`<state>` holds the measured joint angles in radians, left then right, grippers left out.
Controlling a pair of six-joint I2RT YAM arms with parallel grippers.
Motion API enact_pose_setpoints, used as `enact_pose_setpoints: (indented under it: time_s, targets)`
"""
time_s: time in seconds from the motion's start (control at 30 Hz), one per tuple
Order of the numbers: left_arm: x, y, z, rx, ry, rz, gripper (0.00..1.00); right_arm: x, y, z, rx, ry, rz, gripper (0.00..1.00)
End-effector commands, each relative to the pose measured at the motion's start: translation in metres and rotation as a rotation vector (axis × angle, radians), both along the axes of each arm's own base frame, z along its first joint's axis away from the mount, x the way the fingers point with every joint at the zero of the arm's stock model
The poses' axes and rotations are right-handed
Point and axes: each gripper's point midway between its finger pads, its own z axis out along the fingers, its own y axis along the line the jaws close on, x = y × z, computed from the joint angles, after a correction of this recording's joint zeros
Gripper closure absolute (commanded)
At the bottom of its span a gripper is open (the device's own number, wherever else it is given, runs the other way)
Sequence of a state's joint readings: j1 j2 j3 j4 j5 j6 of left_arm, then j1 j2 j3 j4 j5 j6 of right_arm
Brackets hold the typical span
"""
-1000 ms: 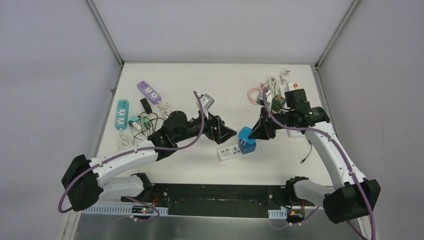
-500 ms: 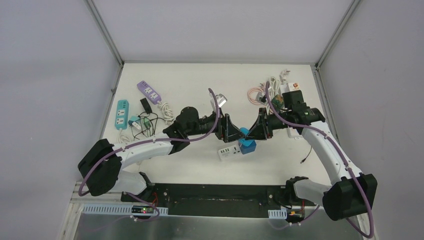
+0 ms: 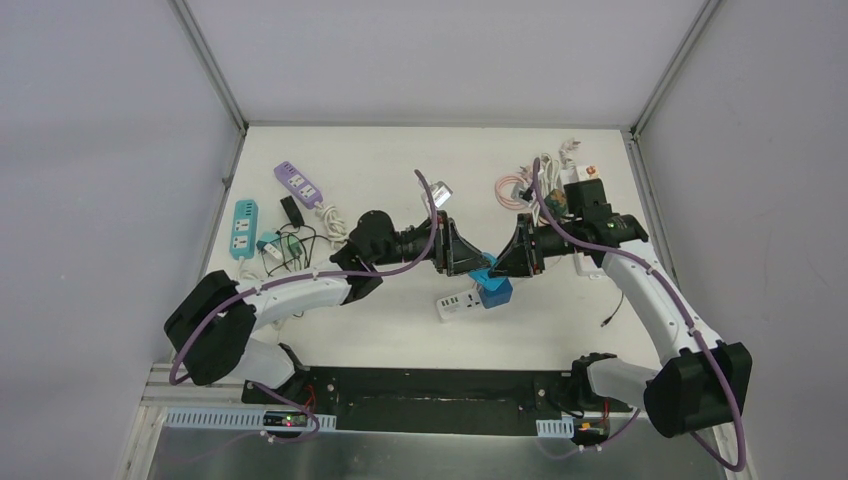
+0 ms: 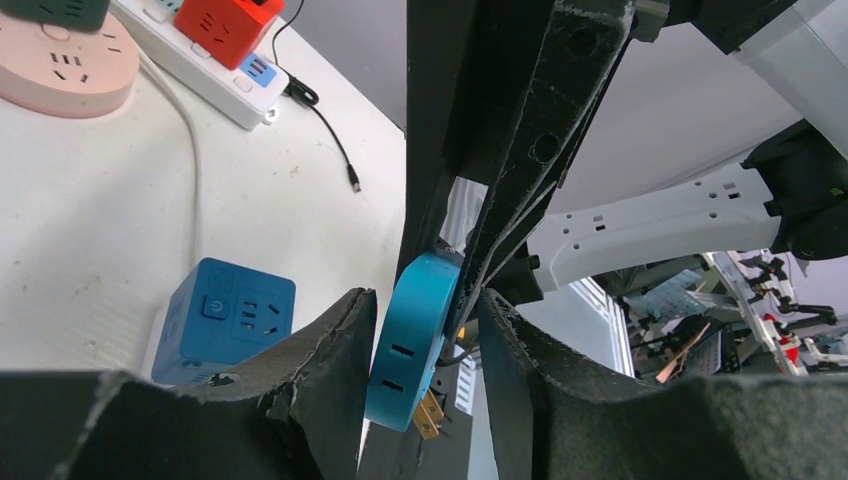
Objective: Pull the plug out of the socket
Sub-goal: Place the plug at the center of the board.
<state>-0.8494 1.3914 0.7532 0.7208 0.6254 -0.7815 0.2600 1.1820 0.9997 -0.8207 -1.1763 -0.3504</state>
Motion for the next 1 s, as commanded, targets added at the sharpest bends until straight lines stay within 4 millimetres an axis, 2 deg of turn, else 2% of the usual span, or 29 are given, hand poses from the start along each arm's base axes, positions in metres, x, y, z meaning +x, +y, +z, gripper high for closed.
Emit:
enact_pose_setpoints:
  time_s: [0.0,0.47,0.97]
  targets:
    - [-0.010,0.001,0.010,-0.052,-0.014,-0.059,0.57,0.004,0.003,0.009,0.054,-0.011,0.009,1.00]
    - [-0.020,0.003,0.010,-0.075,-0.007,-0.109,0.62,0.007,0.002,0.007,0.057,0.004,0.001,1.00]
    - [-0.027,0.001,0.001,-0.065,0.010,-0.167,0.66,0.009,0.003,0.006,0.065,0.019,-0.003,1.00]
